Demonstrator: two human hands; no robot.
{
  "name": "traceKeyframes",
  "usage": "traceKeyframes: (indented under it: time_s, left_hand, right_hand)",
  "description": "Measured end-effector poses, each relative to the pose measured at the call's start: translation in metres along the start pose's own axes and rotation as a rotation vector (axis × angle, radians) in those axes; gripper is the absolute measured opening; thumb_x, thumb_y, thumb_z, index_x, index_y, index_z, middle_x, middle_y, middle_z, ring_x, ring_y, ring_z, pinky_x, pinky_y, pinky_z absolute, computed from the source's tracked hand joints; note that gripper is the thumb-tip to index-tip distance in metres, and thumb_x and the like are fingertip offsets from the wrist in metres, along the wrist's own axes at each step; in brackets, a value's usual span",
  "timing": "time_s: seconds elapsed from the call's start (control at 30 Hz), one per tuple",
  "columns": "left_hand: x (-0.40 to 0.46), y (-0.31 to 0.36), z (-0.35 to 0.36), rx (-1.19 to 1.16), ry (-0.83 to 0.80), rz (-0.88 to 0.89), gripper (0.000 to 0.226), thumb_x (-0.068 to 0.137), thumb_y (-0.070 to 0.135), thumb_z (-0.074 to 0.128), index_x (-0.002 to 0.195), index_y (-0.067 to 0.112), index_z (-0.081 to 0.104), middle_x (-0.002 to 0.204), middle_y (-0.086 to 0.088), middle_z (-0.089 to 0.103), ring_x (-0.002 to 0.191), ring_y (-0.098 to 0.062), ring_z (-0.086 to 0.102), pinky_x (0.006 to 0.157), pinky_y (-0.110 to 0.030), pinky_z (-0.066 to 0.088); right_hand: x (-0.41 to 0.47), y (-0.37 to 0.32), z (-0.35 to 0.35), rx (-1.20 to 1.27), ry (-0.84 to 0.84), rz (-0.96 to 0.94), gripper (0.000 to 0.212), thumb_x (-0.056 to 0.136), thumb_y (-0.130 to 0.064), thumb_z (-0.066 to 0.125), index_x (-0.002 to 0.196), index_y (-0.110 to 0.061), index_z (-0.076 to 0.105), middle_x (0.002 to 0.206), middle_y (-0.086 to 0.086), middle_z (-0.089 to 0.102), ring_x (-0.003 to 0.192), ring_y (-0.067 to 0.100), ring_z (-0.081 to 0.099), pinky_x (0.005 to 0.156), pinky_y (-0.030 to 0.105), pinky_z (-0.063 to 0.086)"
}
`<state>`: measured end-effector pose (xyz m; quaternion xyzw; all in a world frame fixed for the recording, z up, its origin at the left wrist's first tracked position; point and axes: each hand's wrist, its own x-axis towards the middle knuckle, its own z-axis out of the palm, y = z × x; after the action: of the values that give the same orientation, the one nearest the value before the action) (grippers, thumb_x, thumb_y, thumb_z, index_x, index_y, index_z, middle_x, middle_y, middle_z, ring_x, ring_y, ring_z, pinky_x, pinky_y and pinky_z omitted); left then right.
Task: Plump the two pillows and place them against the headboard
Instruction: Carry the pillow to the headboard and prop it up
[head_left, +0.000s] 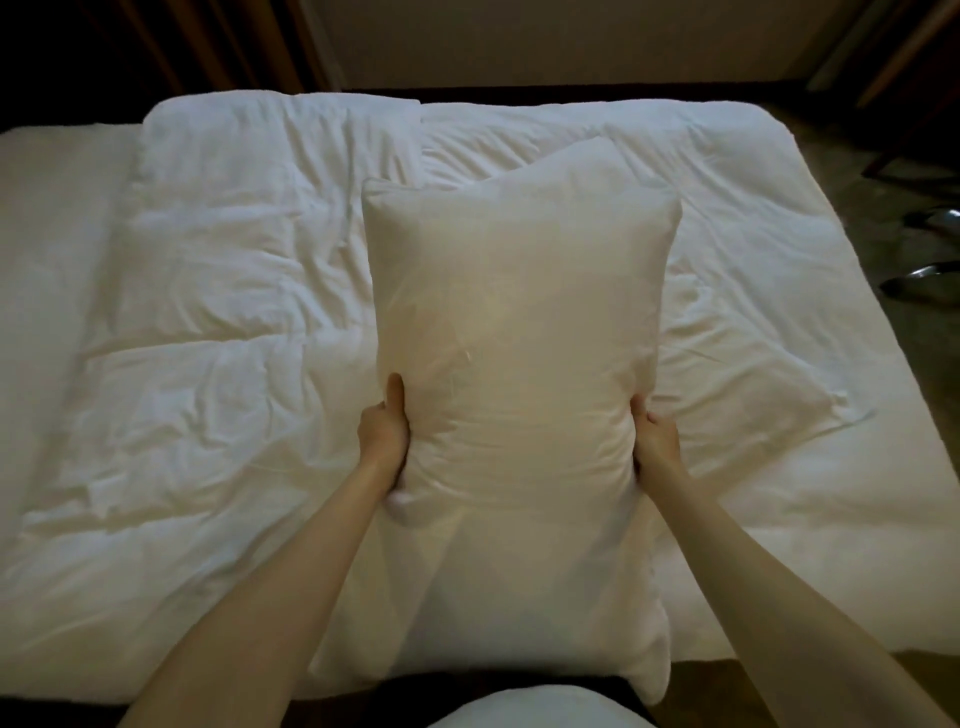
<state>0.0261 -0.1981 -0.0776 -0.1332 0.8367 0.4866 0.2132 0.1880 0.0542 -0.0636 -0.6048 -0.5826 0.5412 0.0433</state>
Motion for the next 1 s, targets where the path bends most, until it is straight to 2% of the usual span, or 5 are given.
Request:
traceKeyframes:
  time_s: [0.2, 0.33, 0.5, 0.73, 1.0]
  left_hand:
    - [-0.032, -0.024, -0.071, -0.186, 0.033, 0.020, 0.053, 0.088, 0.063, 0.040, 0.064, 0.019, 0.059, 0.073, -0.001, 0.064, 0.072, -0.020, 0.062, 0.066, -0.035, 0.047]
    - [-0.034, -0.043, -0.145, -0.306, 0.077, 0.026, 0.055, 0.087, 0.061, 0.044, 0.056, 0.015, 0.048, 0.057, 0.002, 0.053, 0.054, -0.016, 0.051, 0.051, -0.030, 0.038]
    - [-0.026, -0.069, -0.255, -0.365, 0.131, 0.021, 0.056, 0.086, 0.061, 0.046, 0.055, 0.014, 0.043, 0.054, 0.002, 0.047, 0.054, -0.017, 0.046, 0.053, -0.032, 0.037]
    - [-0.015, -0.111, -0.399, -0.471, 0.248, 0.047, 0.054, 0.091, 0.055, 0.042, 0.063, 0.010, 0.048, 0.064, -0.004, 0.053, 0.061, -0.019, 0.051, 0.059, -0.031, 0.042]
    - [0.014, -0.114, -0.478, -0.519, 0.373, 0.121, 0.055, 0.094, 0.054, 0.039, 0.062, 0.010, 0.050, 0.067, -0.005, 0.058, 0.061, -0.017, 0.053, 0.057, -0.030, 0.043]
  right_hand:
    - [-0.077, -0.002, 0.021, 0.097, -0.021, -0.067, 0.063, 0.090, -0.055, 0.047, 0.086, 0.006, 0.065, 0.079, 0.011, 0.066, 0.076, 0.022, 0.063, 0.058, 0.032, 0.046]
    - [-0.139, -0.008, 0.070, 0.133, -0.026, -0.177, 0.072, 0.092, -0.053, 0.046, 0.105, 0.017, 0.059, 0.108, 0.028, 0.066, 0.083, 0.023, 0.064, 0.057, 0.028, 0.044]
    - [-0.221, -0.007, 0.147, 0.146, -0.022, -0.252, 0.062, 0.092, -0.051, 0.047, 0.093, 0.008, 0.065, 0.099, 0.023, 0.069, 0.091, 0.031, 0.063, 0.074, 0.043, 0.049]
    - [-0.320, -0.024, 0.257, 0.186, -0.050, -0.327, 0.052, 0.093, -0.049, 0.043, 0.061, -0.009, 0.042, 0.061, 0.006, 0.046, 0.063, 0.021, 0.044, 0.056, 0.030, 0.036]
    - [-0.362, -0.063, 0.335, 0.216, -0.142, -0.398, 0.054, 0.092, -0.055, 0.042, 0.062, -0.011, 0.047, 0.063, 0.003, 0.052, 0.061, 0.018, 0.050, 0.060, 0.031, 0.043]
